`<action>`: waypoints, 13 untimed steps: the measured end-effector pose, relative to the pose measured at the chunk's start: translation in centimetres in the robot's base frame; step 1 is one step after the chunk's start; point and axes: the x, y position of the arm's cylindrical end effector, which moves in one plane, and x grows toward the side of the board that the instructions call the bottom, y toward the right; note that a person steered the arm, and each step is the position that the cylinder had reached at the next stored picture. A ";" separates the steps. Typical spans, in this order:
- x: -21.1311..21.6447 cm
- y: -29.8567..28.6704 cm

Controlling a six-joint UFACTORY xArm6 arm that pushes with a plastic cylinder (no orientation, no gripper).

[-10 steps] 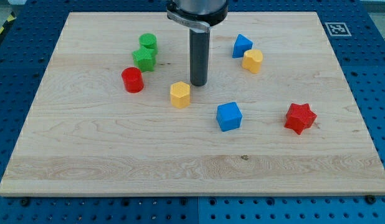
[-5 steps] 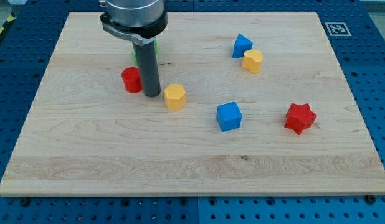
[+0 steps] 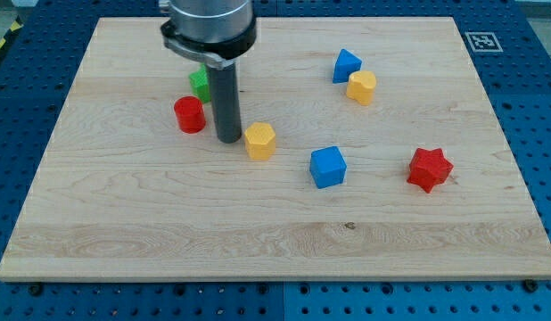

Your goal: Place the yellow hexagon below the yellow heart

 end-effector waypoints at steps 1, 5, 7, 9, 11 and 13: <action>1.0 -0.3; 1.9 6.3; 1.9 11.7; 1.9 16.4; 2.6 11.5; -0.5 11.3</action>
